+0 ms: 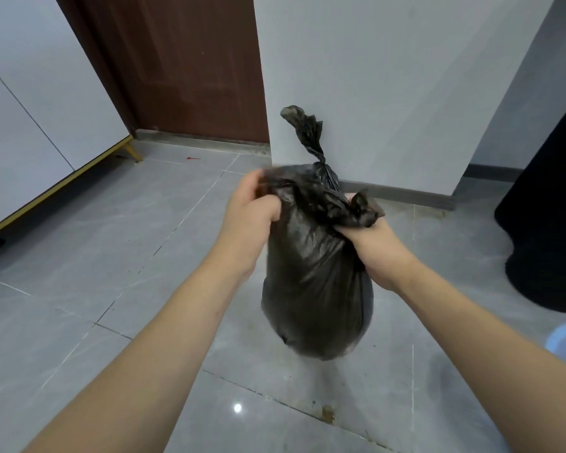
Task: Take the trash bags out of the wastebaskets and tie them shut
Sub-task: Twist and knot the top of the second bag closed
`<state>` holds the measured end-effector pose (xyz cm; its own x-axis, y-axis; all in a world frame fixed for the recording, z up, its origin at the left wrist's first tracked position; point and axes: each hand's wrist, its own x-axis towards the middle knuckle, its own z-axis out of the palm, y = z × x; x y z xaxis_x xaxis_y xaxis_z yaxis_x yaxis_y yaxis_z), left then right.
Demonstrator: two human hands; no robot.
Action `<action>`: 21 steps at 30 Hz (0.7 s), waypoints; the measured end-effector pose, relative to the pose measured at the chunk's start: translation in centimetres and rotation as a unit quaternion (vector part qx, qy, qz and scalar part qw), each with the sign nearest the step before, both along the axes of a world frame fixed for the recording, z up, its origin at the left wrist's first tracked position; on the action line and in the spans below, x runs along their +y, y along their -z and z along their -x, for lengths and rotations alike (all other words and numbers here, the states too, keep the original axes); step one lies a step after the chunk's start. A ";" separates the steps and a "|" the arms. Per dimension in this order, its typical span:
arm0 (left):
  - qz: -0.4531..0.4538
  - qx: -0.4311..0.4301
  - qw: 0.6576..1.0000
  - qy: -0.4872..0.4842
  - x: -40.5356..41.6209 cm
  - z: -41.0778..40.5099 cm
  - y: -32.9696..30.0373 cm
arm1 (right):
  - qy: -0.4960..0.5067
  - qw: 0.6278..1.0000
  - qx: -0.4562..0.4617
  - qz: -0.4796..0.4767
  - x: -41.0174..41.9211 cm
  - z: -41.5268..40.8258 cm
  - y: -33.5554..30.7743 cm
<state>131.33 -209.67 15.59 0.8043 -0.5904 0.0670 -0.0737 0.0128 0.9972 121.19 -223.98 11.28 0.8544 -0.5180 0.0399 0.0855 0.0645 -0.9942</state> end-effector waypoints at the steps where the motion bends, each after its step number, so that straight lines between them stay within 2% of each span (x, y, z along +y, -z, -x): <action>1: -0.025 0.025 0.999 -0.017 0.4 0.0 1.3 | -0.001 0.999 0.006 -0.031 -0.1 -0.2 -0.2; 4: -0.131 0.053 0.986 0.084 1.8 1.5 6.8 | 0.014 0.994 0.022 -0.110 -0.3 -0.6 -1.3; 6: -0.225 -0.013 0.969 0.101 1.4 2.4 10.0 | -0.003 0.986 0.003 -0.169 -0.6 -0.8 -2.0; 8: -0.321 -0.096 0.941 0.055 0.3 3.2 11.1 | -0.042 0.981 -0.021 -0.187 -0.8 -0.6 -2.6; 9: -0.316 -0.119 0.941 0.029 -0.3 3.4 11.2 | -0.053 0.983 -0.027 -0.176 -0.9 -0.6 -2.8; 10: -0.272 -0.109 0.956 0.018 -0.8 3.3 11.3 | -0.060 0.985 -0.027 -0.156 -1.0 -0.5 -2.9; 12: -0.156 -0.034 0.987 0.005 -1.4 3.1 11.4 | -0.074 0.990 -0.017 -0.120 -1.5 -0.5 -2.9; 14: -0.098 0.009 0.995 0.018 -1.7 3.0 11.1 | -0.059 0.996 -0.001 -0.062 -2.0 -0.8 -3.2; 19: -0.090 -0.019 0.995 0.050 -2.2 3.0 9.9 | -0.004 1.000 0.021 0.006 -2.2 -2.0 -4.2; 21: -0.120 -0.031 0.988 0.095 -2.1 2.9 9.8 | -0.005 0.998 0.045 -0.037 -2.1 -2.1 -4.6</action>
